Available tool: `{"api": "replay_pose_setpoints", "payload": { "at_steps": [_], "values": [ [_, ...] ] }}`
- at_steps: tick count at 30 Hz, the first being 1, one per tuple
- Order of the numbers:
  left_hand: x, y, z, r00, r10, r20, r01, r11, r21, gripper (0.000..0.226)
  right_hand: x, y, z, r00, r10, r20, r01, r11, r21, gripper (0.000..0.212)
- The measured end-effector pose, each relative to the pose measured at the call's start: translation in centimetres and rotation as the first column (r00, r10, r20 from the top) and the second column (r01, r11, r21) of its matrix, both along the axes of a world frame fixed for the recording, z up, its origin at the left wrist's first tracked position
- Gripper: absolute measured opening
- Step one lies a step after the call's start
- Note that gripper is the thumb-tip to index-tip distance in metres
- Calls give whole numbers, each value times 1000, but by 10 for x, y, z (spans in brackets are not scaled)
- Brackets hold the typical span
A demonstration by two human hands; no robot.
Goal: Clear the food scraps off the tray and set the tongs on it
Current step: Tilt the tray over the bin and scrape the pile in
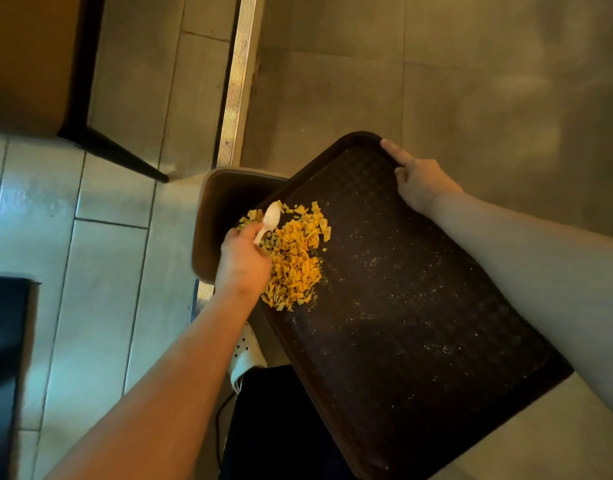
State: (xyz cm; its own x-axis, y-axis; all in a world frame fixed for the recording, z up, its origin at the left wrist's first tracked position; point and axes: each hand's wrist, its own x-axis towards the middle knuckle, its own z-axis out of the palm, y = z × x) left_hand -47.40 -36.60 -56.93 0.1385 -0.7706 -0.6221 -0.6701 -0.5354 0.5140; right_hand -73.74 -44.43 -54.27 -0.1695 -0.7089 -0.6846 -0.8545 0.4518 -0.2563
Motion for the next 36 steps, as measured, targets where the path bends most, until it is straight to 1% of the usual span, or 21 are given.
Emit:
{"api": "replay_pose_setpoints", "payload": {
  "at_steps": [2,5,9,12,14,17,19,21,23,26,30,34,36],
  "values": [
    [-9,-6,1,999,-25,-21,24,999,-25,48,1,0,0,1000,4,0,-4,1000,0,52],
    [-15,-14,-4,999,-38,-22,38,999,-14,48,3,0,1,1000,5,8,-5,1000,-3,52],
    [-8,-16,-5,999,-46,11,45,998,48,52,3,1,1,1000,-3,11,3,1000,-4,53],
    [6,-11,-4,996,-65,52,63,997,43,50,1,1,1,1000,-12,28,12,1000,-8,53],
    [16,-6,-3,994,-84,70,85,996,-12,47,0,1,1,1000,-10,29,10,1000,-5,52],
    [35,8,1,994,-99,51,105,986,-132,43,0,1,0,999,-16,37,16,1000,-2,52],
    [46,20,2,993,-97,62,107,978,-178,40,-2,0,-2,999,-15,36,16,1000,-4,52],
    [53,31,0,985,-136,105,152,974,-167,39,-2,0,-3,999,-16,29,16,1000,-4,51],
    [55,36,-4,981,-162,108,176,976,-131,40,-1,-1,-2,999,-18,26,18,1000,0,51],
    [55,35,-7,985,-130,112,144,982,-120,42,-1,-1,-2,999,-20,25,20,1000,-11,52],
    [50,28,-3,980,-76,184,96,990,-103,41,-3,1,-5,999,-25,24,25,1000,-12,52],
    [38,18,2,989,-81,128,97,987,-125,43,-3,0,-6,999,-35,17,35,999,-11,52],
    [31,12,0,988,-109,109,123,984,-131,44,-3,0,-7,999,-30,14,30,999,-19,52]
  ]
}}
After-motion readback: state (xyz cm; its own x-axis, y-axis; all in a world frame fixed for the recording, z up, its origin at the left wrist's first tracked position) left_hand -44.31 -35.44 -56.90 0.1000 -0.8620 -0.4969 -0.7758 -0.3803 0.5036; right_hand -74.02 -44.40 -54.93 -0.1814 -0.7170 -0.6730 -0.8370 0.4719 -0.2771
